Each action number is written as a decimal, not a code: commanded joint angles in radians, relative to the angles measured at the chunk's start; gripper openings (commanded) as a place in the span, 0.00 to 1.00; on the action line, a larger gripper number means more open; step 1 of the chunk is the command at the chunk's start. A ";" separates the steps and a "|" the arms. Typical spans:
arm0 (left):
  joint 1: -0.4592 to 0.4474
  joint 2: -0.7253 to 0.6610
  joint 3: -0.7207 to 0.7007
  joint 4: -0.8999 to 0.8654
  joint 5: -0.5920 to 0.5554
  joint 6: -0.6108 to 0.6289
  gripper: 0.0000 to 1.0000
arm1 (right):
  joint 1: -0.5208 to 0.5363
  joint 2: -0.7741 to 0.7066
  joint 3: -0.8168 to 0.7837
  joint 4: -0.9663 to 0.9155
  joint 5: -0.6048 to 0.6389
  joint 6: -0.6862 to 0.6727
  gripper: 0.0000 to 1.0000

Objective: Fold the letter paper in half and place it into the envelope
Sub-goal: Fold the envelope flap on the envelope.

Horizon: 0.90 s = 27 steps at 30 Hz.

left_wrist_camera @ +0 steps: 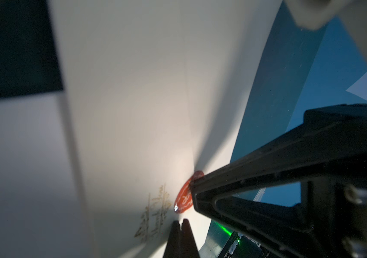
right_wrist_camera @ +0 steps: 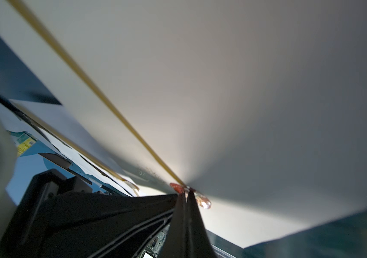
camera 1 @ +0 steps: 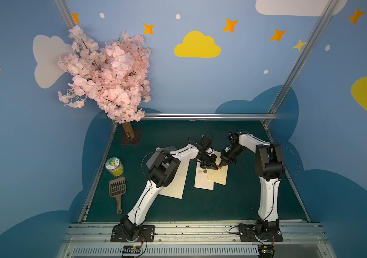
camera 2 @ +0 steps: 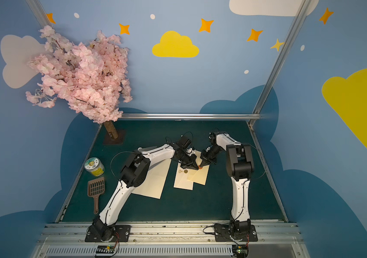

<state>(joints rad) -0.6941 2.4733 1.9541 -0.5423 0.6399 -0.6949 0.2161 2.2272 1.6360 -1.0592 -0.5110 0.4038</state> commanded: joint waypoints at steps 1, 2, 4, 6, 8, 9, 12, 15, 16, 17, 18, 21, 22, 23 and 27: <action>0.002 0.013 0.009 -0.056 -0.008 0.024 0.03 | 0.011 0.059 0.014 0.014 0.123 0.013 0.00; 0.002 0.013 0.006 -0.057 -0.007 0.025 0.03 | 0.009 0.061 0.020 0.005 0.140 0.015 0.00; 0.004 0.010 0.003 -0.059 -0.006 0.028 0.03 | 0.007 0.063 0.028 -0.008 0.168 0.010 0.00; 0.003 0.008 -0.002 -0.059 -0.006 0.028 0.03 | 0.007 0.058 0.024 -0.014 0.186 -0.002 0.00; 0.005 0.006 -0.008 -0.058 -0.007 0.029 0.03 | 0.012 0.052 0.014 -0.015 0.192 -0.006 0.00; 0.005 0.003 -0.010 -0.056 -0.007 0.030 0.03 | 0.015 0.046 0.007 -0.016 0.197 -0.006 0.00; 0.007 0.001 -0.017 -0.051 -0.005 0.029 0.03 | 0.022 0.025 -0.017 -0.015 0.215 0.003 0.00; 0.007 0.000 -0.017 -0.048 -0.003 0.029 0.03 | 0.029 0.010 -0.031 -0.018 0.232 0.004 0.00; 0.007 0.001 -0.015 -0.047 -0.002 0.029 0.03 | 0.033 0.008 -0.033 -0.019 0.237 0.003 0.00; 0.008 0.001 -0.015 -0.045 -0.002 0.028 0.03 | 0.035 0.003 -0.036 -0.021 0.241 0.003 0.00; 0.008 0.001 -0.016 -0.044 0.000 0.026 0.03 | 0.039 0.002 -0.036 -0.024 0.252 0.003 0.00; 0.007 -0.001 -0.015 -0.042 0.003 0.024 0.03 | 0.047 -0.006 -0.039 -0.030 0.272 0.004 0.00; 0.008 -0.001 -0.012 -0.042 0.004 0.024 0.03 | 0.050 -0.007 -0.039 -0.029 0.269 0.006 0.00; 0.008 -0.001 -0.013 -0.042 0.004 0.024 0.03 | 0.052 -0.007 -0.038 -0.031 0.269 0.009 0.00; 0.011 -0.004 -0.012 -0.039 0.006 0.022 0.03 | 0.065 -0.018 -0.058 -0.018 0.227 0.009 0.00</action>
<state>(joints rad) -0.6891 2.4729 1.9541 -0.5453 0.6487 -0.6811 0.2729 2.1933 1.6314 -1.0687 -0.3580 0.4080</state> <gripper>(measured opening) 0.049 0.041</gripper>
